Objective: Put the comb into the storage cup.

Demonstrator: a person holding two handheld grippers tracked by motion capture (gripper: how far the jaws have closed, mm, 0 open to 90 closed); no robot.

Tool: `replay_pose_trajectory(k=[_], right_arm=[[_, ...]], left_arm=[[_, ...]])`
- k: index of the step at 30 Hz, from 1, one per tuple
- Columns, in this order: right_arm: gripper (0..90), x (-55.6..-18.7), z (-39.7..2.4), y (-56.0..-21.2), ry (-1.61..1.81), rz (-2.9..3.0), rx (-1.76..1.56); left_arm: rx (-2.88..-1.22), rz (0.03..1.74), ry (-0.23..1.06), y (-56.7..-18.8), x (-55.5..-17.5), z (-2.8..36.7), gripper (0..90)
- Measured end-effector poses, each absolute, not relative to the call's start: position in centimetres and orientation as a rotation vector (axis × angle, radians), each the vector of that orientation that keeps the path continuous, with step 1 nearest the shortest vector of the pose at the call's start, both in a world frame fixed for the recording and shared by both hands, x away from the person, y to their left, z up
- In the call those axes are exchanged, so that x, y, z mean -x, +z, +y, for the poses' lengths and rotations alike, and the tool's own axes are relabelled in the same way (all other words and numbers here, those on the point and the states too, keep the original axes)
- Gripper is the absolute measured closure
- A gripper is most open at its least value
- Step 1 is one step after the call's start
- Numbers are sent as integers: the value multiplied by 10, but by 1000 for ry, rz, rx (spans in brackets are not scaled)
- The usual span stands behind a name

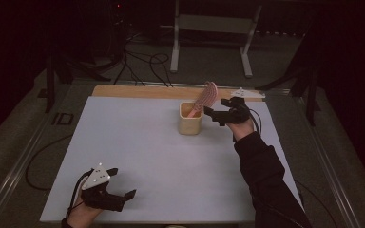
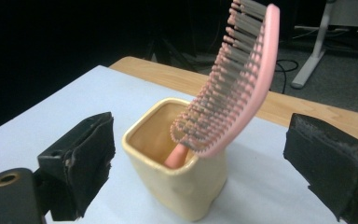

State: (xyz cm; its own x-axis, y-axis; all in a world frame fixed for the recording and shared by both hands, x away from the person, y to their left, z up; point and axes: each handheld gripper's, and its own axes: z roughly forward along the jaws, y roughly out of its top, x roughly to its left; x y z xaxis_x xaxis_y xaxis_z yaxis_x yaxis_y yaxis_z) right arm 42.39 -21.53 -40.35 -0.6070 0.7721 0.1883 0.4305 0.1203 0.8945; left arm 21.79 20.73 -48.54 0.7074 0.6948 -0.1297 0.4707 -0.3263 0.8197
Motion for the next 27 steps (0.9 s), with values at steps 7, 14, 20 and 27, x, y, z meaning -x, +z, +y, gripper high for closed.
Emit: replay_pose_trajectory(k=[7,14,20,27], right_arm=[[86,-408,-223,-409,1483,2099,-1162],[86,-389,-231,-417,1479,2116,-1138],[86,-372,-236,-427,1483,2140,-1132],[86,-353,-241,-439,1478,2151,-1119]], left_arm=[[-1988,893,304,-485,-218,207,4],[-1989,891,305,-485,-218,207,4],[-1989,891,305,-484,-218,207,4],[-1988,893,306,-485,-218,207,4]])
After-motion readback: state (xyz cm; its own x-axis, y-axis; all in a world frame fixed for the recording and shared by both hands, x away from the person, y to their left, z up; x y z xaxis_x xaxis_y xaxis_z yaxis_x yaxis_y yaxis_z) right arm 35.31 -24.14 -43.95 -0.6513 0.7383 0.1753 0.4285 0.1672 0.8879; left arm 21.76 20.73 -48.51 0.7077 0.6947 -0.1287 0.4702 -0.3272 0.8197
